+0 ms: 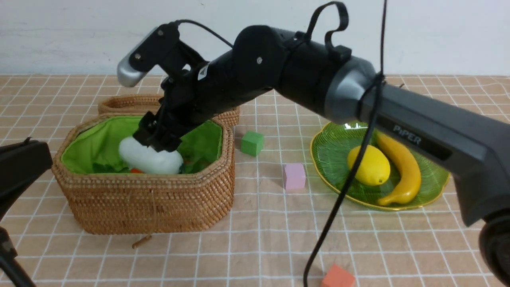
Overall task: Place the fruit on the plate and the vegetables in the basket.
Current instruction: Use the right arm to grab a mangosteen and put it into the right plate
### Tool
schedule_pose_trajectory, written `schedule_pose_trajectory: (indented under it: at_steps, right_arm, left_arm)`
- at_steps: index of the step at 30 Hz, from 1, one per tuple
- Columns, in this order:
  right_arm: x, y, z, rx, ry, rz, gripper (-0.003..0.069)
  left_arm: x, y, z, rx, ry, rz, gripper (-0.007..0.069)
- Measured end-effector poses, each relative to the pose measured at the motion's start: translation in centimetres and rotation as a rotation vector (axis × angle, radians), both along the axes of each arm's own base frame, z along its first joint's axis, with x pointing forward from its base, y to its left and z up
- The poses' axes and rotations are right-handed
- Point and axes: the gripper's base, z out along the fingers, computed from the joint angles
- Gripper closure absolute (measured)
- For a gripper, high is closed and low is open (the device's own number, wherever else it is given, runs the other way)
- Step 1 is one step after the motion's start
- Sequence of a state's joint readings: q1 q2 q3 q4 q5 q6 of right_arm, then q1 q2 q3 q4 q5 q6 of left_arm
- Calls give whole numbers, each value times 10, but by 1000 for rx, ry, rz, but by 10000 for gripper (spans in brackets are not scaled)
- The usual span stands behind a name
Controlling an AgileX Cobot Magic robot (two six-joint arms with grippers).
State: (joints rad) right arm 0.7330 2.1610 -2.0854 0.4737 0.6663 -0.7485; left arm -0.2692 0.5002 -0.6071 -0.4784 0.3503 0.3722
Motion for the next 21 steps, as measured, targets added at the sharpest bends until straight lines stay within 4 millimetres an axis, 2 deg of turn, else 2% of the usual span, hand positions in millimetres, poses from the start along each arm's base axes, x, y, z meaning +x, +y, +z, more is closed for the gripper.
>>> schedule_pose_trajectory:
  at_steps: [1, 2, 3, 4, 6, 7, 8, 9, 10, 12, 13, 14, 15, 17, 18, 19, 20, 21]
  right_arm:
    - [-4, -11, 16, -29, -8, -12, 23]
    - [-4, -11, 16, -31, 0, -12, 23]
    - [-7, -20, 26, -51, -8, -23, 39]
    - [-11, -37, 46, -84, -7, -55, 74]
    - [-12, -70, 68, -159, 12, -154, 157]
    - [-11, -72, 68, -160, 25, -163, 157]
    - [-3, -111, 85, -213, 26, -299, 245]
    - [-1, -116, 86, -220, 29, -317, 256]
    - [10, -151, 91, -252, 64, -460, 323]
    - [31, -204, 89, -278, 134, -674, 399]
    - [35, -215, 87, -282, 145, -710, 409]
    - [49, -253, 79, -277, 224, -849, 431]
    - [59, -283, 69, -263, 294, -953, 434]
    - [74, -327, 49, -220, 407, -1080, 407]
    - [83, -346, 35, -198, 464, -1121, 380]
    - [83, -349, 35, -190, 469, -1127, 380]
    - [94, -373, 14, -149, 541, -1169, 321]
    - [95, -376, 11, -144, 549, -1173, 312]
  left_arm:
    - [0, 0, 0, 2, 2, -1, 631]
    - [0, 0, 0, 2, 2, -1, 631]
    - [0, 0, 0, 2, 2, -1, 631]
    - [0, 0, -1, 3, 7, -4, 631]
    - [-1, -1, -2, 13, 22, -13, 631]
    - [-1, -1, -3, 18, 27, -17, 631]
    - [-2, -2, -6, 50, 50, -38, 631]
    - [-2, -2, -6, 50, 50, -38, 631]
    - [-4, -4, -10, 87, 76, -65, 631]
    - [-6, -7, -14, 120, 111, -110, 631]
    - [-6, -7, -14, 120, 111, -110, 631]
    - [-9, -9, -16, 136, 130, -144, 631]
    - [-10, -10, -17, 147, 138, -168, 631]
    - [-12, -13, -18, 157, 144, -204, 631]
    - [-13, -14, -18, 159, 144, -219, 631]
    - [-13, -14, -18, 157, 143, -223, 631]
    - [-14, -15, -18, 158, 141, -239, 631]
    - [-14, -15, -18, 161, 140, -240, 631]
